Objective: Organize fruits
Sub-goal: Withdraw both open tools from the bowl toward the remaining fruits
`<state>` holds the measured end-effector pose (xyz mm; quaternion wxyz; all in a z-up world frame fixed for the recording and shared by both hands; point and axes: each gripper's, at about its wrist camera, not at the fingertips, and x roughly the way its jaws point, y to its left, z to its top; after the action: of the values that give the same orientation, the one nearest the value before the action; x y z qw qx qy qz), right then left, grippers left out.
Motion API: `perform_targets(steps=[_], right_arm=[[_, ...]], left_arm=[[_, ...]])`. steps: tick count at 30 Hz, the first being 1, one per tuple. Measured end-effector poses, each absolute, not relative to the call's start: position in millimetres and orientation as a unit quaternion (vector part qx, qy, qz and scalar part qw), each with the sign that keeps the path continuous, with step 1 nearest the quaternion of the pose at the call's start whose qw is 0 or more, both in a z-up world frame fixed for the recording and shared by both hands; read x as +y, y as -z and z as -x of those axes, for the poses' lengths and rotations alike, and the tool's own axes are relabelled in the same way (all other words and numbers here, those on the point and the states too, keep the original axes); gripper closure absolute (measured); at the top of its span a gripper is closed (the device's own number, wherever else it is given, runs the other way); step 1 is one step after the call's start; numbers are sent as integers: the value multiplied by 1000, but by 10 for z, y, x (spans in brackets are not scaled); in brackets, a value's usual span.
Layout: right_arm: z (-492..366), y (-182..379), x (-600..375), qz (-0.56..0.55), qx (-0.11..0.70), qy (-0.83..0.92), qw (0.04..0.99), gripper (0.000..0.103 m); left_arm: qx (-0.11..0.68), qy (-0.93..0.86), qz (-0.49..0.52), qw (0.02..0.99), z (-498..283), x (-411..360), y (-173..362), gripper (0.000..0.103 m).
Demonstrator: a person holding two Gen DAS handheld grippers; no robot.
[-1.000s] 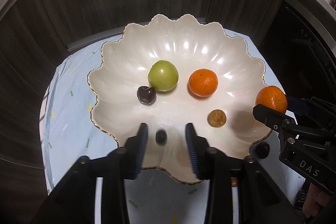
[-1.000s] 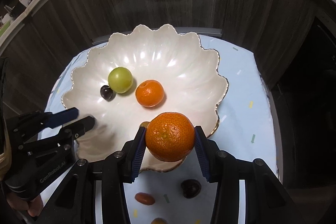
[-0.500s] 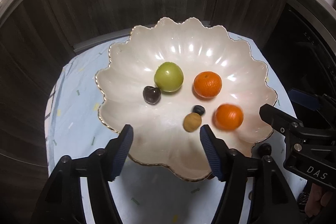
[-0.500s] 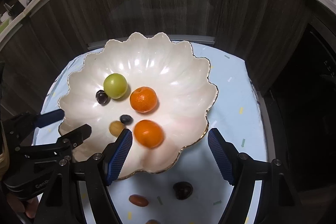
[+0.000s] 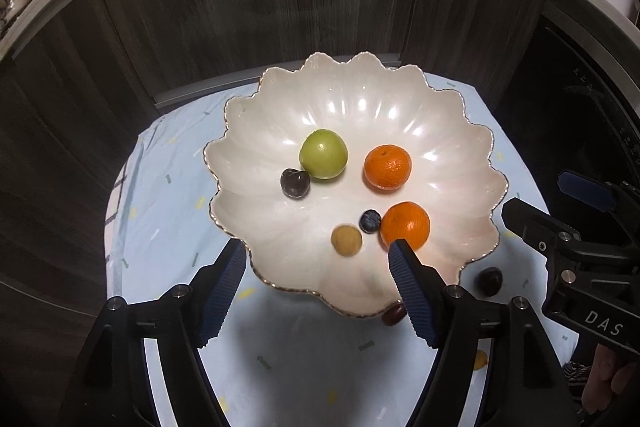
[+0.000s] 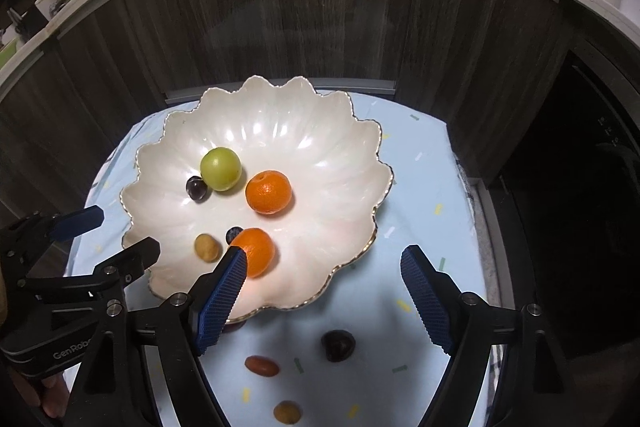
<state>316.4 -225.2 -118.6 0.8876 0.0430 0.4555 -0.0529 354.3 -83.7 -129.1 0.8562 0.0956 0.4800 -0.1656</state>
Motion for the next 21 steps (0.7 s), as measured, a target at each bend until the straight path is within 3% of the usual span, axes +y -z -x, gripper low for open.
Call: perform_targets(steps=[4,21], right_arm=[[-3084,1110,-2252,-43,450,56,890,23],[-2709,876,-2334,-44,425,72,901,23]], left_arm=[[473,163,-97,861,-3461,-831,1206,24],[447,169,-105,872,-3122,-891,962,20]])
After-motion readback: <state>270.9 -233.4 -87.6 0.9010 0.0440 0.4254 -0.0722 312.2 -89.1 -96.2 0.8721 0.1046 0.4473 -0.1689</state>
